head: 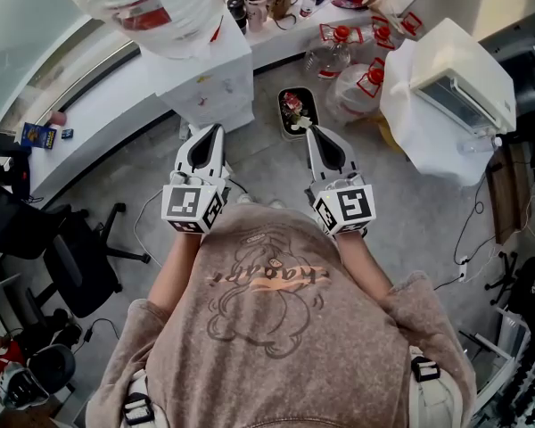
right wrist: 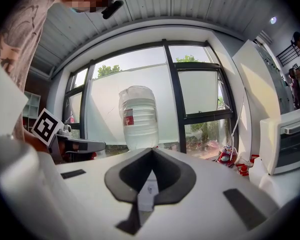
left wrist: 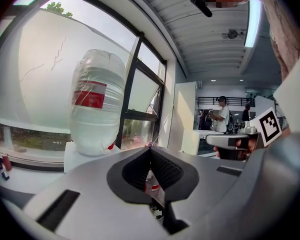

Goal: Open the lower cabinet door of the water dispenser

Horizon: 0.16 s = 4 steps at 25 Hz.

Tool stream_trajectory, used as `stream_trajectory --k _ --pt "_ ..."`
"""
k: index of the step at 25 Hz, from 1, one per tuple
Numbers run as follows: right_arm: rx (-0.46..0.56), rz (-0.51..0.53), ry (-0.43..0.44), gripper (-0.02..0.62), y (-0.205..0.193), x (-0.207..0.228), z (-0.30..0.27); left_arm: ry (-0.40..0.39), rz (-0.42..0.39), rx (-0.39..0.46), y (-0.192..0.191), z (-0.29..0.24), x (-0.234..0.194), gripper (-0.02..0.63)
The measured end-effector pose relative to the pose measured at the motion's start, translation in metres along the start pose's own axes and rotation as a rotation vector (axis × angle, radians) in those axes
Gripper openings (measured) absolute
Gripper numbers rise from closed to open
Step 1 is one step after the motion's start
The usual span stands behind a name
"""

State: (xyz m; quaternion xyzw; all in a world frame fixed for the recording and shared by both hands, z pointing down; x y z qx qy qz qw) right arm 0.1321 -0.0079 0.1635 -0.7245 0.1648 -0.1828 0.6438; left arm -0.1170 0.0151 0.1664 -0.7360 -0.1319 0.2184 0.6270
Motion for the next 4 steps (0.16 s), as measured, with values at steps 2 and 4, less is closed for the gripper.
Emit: stream_trajectory --k 2,4 --pt "0.000 0.000 0.000 0.005 0.0002 -0.0006 -0.0004 0.004 0.005 0.003 0.0006 0.0007 -0.0017 0.012" --pt "0.000 0.000 -0.001 0.005 0.0005 -0.0011 -0.0007 0.006 0.009 0.005 0.0013 0.0014 -0.0036 0.012"
Point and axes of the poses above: the fingertips, and each gripper's own axes: z backward along the fingers, x to its right, y out of its top, the point moved 8 cm from there along z, backward along the fingers, and after that the axes turned 9 degrees about -y, right-handed, at the moved point
